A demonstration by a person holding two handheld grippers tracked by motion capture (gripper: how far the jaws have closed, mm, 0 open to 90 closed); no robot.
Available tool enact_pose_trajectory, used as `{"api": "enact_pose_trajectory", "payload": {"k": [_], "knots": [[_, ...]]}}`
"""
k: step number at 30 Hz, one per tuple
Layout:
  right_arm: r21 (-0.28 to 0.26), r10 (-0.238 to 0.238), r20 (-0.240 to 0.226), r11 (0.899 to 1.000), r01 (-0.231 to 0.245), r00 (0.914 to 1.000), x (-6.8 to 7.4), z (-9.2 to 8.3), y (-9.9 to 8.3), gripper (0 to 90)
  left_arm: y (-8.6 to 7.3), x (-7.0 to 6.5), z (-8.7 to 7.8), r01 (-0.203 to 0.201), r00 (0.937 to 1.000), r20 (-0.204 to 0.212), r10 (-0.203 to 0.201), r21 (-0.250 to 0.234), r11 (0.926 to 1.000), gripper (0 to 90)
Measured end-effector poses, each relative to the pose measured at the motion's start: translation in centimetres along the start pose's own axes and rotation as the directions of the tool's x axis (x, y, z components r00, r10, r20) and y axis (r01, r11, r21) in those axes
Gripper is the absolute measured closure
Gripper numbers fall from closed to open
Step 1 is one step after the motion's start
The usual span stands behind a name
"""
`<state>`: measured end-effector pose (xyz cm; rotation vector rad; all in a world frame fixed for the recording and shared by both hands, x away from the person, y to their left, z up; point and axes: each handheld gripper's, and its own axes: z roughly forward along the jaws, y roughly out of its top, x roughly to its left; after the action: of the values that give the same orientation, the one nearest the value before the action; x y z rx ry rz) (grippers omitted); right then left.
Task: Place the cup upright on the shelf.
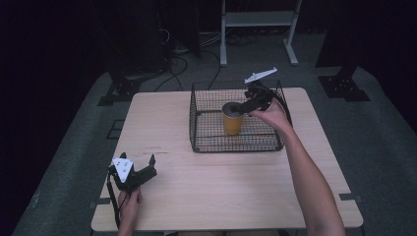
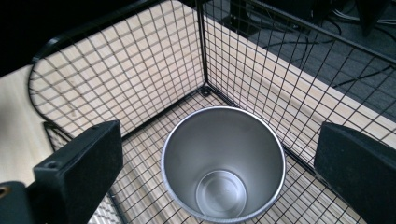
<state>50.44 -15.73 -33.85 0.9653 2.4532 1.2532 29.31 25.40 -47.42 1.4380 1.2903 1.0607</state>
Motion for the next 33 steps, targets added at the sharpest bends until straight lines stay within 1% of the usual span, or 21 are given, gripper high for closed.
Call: {"api": "enact_pose_trajectory", "payload": {"k": [6, 11, 19, 22, 24, 33], "knots": [[-0.004, -0.004, 0.004, 1.000, 0.004, 1.0000, 0.3, -1.7, -0.3, 0.9, 0.0, 0.0, -0.1, -0.002, 1.0000, -0.001, 0.002, -0.001, 1.0000, 0.8], [-0.031, 0.005, 0.004, 1.000, -0.005, 1.0000, 0.1, -3.1, -0.8, 1.0, 0.0, 0.0, 0.0, -0.002, 1.0000, -0.002, 0.002, 0.000, 1.0000, 0.8], [-0.057, 0.010, -0.006, 0.998, -0.010, 0.9999, 0.1, -4.8, -2.1, 1.0, 0.0, -0.1, 0.0, -0.004, 1.0000, -0.002, 0.004, 0.000, 1.0000, 0.8], [-0.062, 0.009, -0.009, 0.998, -0.010, 0.9999, 0.1, -5.3, -2.6, 1.0, 0.0, -0.1, 0.0, -0.005, 1.0000, -0.003, 0.005, 0.000, 1.0000, 0.8], [-0.050, 0.009, -0.011, 0.999, -0.009, 0.9999, 0.2, -5.5, -3.0, 1.0, 0.0, -0.1, 0.0, -0.005, 1.0000, -0.003, 0.005, 0.000, 1.0000, 0.8], [-0.053, -0.001, -0.031, 0.999, -0.001, 0.9995, 0.8, -6.3, -4.7, 1.0, 0.0, -0.1, 0.0, -0.004, 1.0000, -0.003, 0.004, 0.000, 1.0000, 0.8]]}}
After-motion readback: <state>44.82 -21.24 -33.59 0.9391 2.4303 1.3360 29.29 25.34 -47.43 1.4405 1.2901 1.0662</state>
